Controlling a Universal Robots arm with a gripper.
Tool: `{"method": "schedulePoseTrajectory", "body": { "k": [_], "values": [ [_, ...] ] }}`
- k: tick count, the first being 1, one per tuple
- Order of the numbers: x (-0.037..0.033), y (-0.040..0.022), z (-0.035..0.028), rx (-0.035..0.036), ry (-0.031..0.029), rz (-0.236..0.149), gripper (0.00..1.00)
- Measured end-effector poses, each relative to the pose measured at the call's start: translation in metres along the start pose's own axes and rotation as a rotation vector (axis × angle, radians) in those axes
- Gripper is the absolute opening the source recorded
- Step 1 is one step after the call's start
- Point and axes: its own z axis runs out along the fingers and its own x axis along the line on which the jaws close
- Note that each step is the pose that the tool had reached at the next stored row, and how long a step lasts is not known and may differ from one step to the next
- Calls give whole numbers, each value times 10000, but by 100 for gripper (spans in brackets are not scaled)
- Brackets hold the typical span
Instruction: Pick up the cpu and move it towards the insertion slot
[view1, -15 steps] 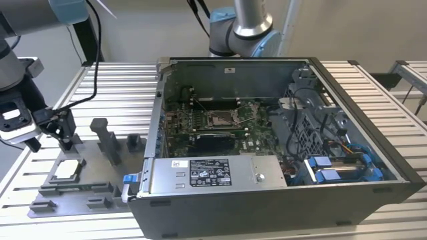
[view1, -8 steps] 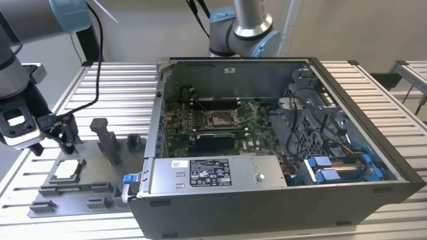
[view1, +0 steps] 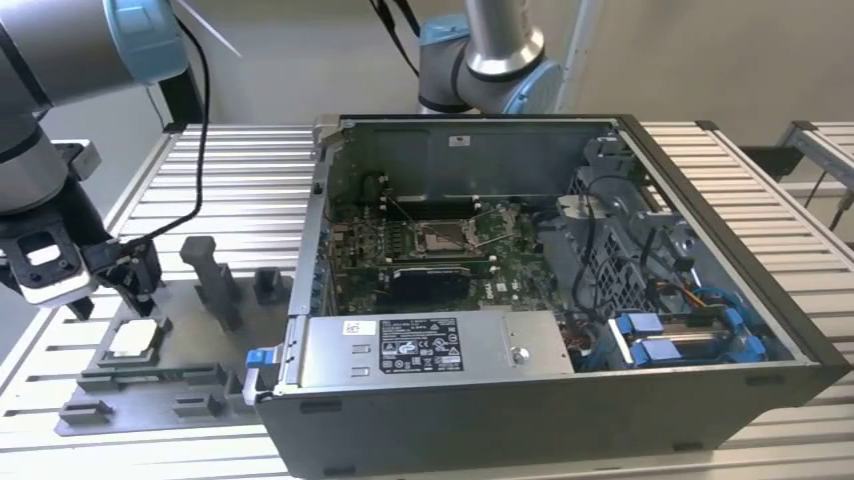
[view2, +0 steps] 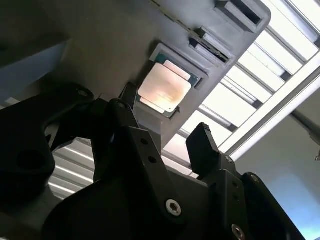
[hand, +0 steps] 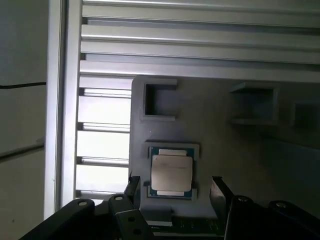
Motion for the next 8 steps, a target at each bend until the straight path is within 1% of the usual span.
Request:
{"method": "schedulePoseTrajectory", "body": {
  "k": [8],
  "values": [
    [3,-4,145,1,1,0,100]
  ]
}}
